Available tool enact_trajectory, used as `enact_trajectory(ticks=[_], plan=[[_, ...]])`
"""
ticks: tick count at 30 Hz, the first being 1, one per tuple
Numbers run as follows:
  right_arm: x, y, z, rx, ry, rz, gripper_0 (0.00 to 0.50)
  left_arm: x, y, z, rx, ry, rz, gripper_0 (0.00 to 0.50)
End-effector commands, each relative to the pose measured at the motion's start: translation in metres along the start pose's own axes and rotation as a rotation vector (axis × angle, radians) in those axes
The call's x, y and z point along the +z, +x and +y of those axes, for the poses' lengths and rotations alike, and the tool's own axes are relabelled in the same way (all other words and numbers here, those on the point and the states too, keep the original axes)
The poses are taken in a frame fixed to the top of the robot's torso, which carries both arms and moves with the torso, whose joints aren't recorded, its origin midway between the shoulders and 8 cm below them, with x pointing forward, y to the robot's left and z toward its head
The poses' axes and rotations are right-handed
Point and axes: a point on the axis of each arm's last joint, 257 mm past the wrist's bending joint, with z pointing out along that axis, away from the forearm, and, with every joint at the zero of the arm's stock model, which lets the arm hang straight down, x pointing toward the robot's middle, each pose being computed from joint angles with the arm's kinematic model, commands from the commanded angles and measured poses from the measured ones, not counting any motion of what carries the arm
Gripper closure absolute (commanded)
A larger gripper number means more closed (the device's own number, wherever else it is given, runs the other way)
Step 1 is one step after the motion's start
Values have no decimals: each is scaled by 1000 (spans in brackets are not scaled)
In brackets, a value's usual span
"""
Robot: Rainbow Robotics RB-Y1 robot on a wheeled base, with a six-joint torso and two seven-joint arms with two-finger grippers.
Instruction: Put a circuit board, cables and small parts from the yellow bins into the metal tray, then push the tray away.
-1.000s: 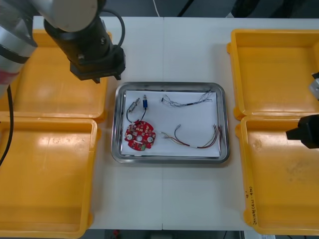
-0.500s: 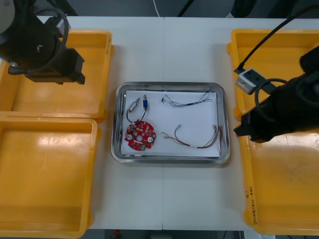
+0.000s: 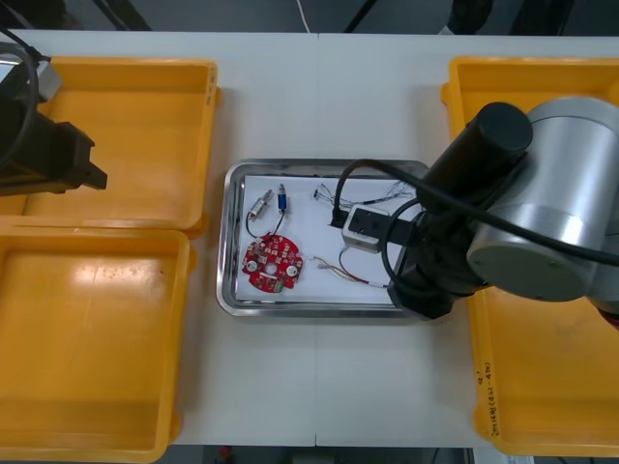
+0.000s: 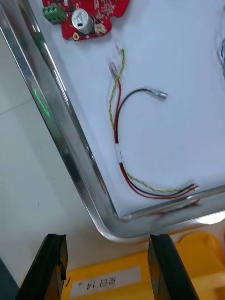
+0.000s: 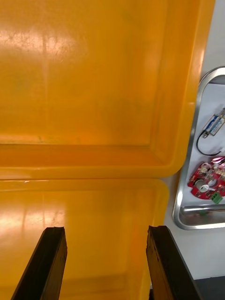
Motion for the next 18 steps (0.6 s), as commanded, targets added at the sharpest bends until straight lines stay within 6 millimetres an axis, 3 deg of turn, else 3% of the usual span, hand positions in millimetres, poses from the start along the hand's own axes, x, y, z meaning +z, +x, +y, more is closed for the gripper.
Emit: enact_trajectory(ticks=[1, 9, 18], plan=[[5, -40, 19, -185, 19, -57, 0, -15, 7, 26, 90, -43, -17, 0], [38, -69, 40, -359, 7, -104, 0, -20, 26, 49, 88, -65, -13, 0], [65, -65, 65, -439, -4, -61, 0, -18, 47, 78, 60, -110, 23, 0]])
